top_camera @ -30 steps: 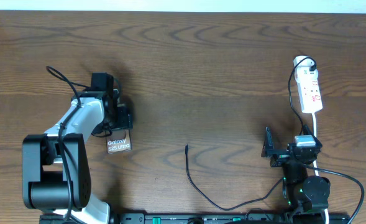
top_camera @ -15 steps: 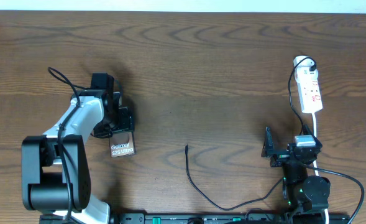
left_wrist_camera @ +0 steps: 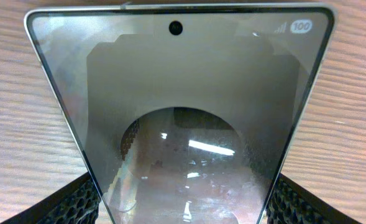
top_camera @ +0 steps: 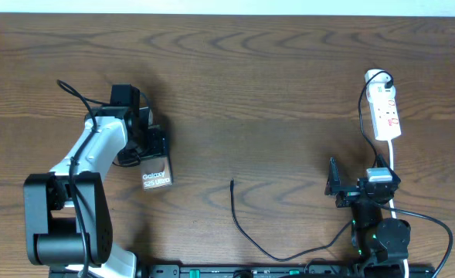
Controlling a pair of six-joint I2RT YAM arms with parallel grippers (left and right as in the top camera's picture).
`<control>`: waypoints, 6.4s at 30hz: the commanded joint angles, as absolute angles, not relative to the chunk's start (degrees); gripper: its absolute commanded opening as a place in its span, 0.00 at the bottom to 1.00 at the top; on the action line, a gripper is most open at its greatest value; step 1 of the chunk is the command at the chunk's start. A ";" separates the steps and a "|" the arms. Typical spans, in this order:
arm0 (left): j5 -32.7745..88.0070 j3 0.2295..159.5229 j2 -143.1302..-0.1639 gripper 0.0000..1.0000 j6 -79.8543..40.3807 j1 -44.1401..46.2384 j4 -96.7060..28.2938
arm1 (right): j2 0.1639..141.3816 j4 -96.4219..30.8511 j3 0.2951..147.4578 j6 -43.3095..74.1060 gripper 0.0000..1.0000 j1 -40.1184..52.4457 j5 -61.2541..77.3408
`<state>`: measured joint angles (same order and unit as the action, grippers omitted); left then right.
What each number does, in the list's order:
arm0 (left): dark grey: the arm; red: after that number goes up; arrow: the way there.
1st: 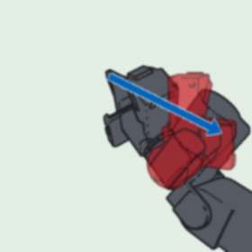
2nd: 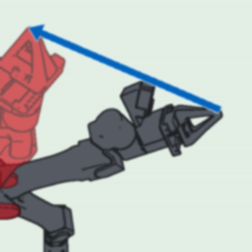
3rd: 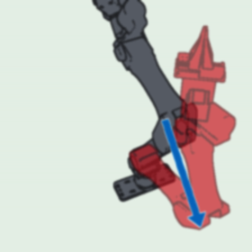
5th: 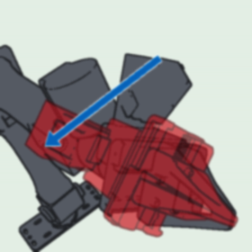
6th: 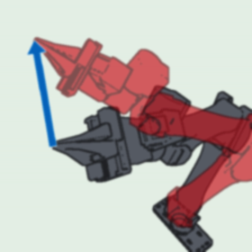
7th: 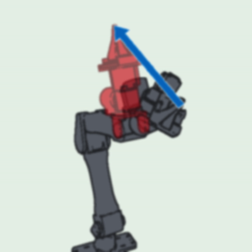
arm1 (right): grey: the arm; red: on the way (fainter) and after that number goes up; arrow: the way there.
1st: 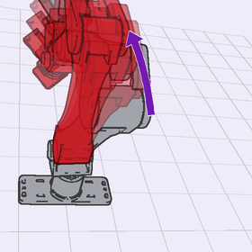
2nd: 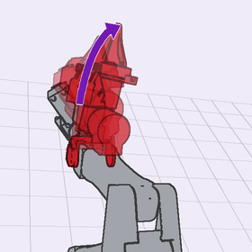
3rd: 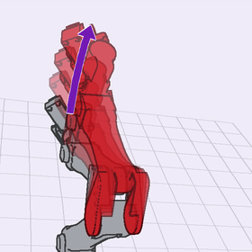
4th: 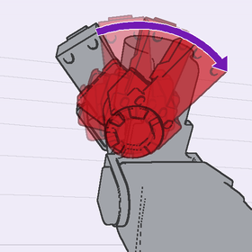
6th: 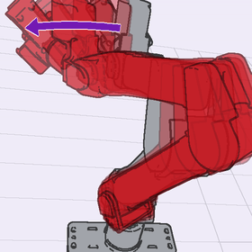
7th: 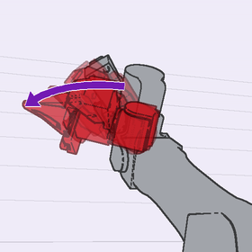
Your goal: Plug charger to phone and switch on socket
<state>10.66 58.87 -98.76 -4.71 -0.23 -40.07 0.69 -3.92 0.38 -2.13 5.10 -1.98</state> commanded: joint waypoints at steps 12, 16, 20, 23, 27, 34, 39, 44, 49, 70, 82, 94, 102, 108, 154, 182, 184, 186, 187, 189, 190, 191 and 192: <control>2.28 57.21 -101.82 0.07 -5.23 -0.30 -36.58 | 0.38 -4.12 0.32 -2.83 0.99 4.71 -2.44; 2.28 56.25 -103.00 0.07 -5.23 -0.30 -35.48 | 0.38 -4.12 0.32 -2.83 0.99 4.71 -2.44; 2.31 55.46 -103.00 0.07 -5.23 -0.30 -34.85 | 0.38 -4.12 0.32 -2.81 0.99 4.71 -2.44; 2.31 55.44 -103.00 0.07 -5.23 -0.30 -34.83 | 0.38 -4.12 0.32 -2.83 0.99 4.71 -2.44; 2.33 55.44 -103.00 0.44 -5.26 -0.30 -35.35 | 0.38 -4.12 0.32 -2.83 0.99 4.71 -2.44; 2.33 55.35 -103.00 0.85 -5.23 -0.30 -35.75 | 0.38 -4.12 0.32 -2.83 0.99 4.71 -2.44; 2.33 55.33 -103.00 0.93 -5.23 -0.30 -36.01 | 0.38 -4.12 0.32 -2.81 0.99 4.71 -2.44; 2.31 55.33 -103.00 0.96 -5.23 -0.30 -35.97 | 0.38 -4.12 0.32 -2.81 0.99 4.71 -2.44; 2.37 55.33 -103.00 0.97 -5.23 -0.30 -36.14 | 0.38 -4.12 0.32 -2.83 0.99 4.71 -2.44; 6.44 55.33 -103.00 0.98 -2.44 -0.30 -38.37 | 0.38 -4.12 0.32 -2.81 0.99 4.71 -2.44; 6.44 55.33 -103.00 0.97 -2.44 -0.30 -39.16 | 0.38 -4.12 0.32 -2.83 0.99 4.71 -2.44; 6.44 55.33 -103.00 0.60 -2.44 -0.30 -38.94 | 0.38 -4.12 0.32 -2.83 0.99 4.71 -2.44; 6.42 55.33 -103.00 0.33 -2.44 -0.30 -38.94 | 0.38 -4.12 0.32 -2.81 0.99 4.71 -2.44; 6.44 55.33 -102.98 0.33 -2.44 -0.30 -38.94 | 0.38 -4.12 0.32 -2.81 0.99 4.71 -2.44; 7.09 52.71 -103.00 0.29 -2.46 -0.19 -36.14 | 0.38 -4.12 0.32 -2.83 0.99 4.71 -2.44; 10.07 60.97 -102.96 0.07 -2.66 -0.19 -40.77 | 0.38 -4.12 0.32 -2.83 0.99 4.71 -2.44; 10.07 62.39 -102.96 0.07 -2.66 -0.19 -41.76 | 0.38 -4.12 0.32 -2.83 0.99 4.71 -2.44; 10.07 63.61 -102.96 0.07 -2.63 -0.21 -42.65 | 0.38 -4.12 0.32 -2.83 0.99 4.71 -2.44; 10.07 64.27 -102.96 0.07 -2.66 -0.19 -43.07 | 0.38 -4.12 0.32 -2.83 0.99 4.71 -2.44; 10.07 65.21 -102.94 0.07 -2.66 -0.19 -43.57 | 0.38 -4.12 0.32 -2.81 0.99 4.71 -2.44; 10.07 65.56 -102.91 0.07 -2.66 -0.19 -43.79 | 0.38 -4.12 0.32 -2.81 0.99 4.71 -2.44; 10.07 65.87 -102.85 0.07 -2.66 -0.21 -44.03 | 0.38 -4.12 0.32 -2.83 0.99 4.71 -2.44; 10.07 66.02 -102.78 0.07 -2.66 -0.21 -44.16 | 0.38 -4.12 0.32 -2.83 0.99 4.71 -2.44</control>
<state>9.15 64.12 -102.67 -2.76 -0.23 -43.46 0.69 -3.92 0.38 -2.13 5.10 -1.98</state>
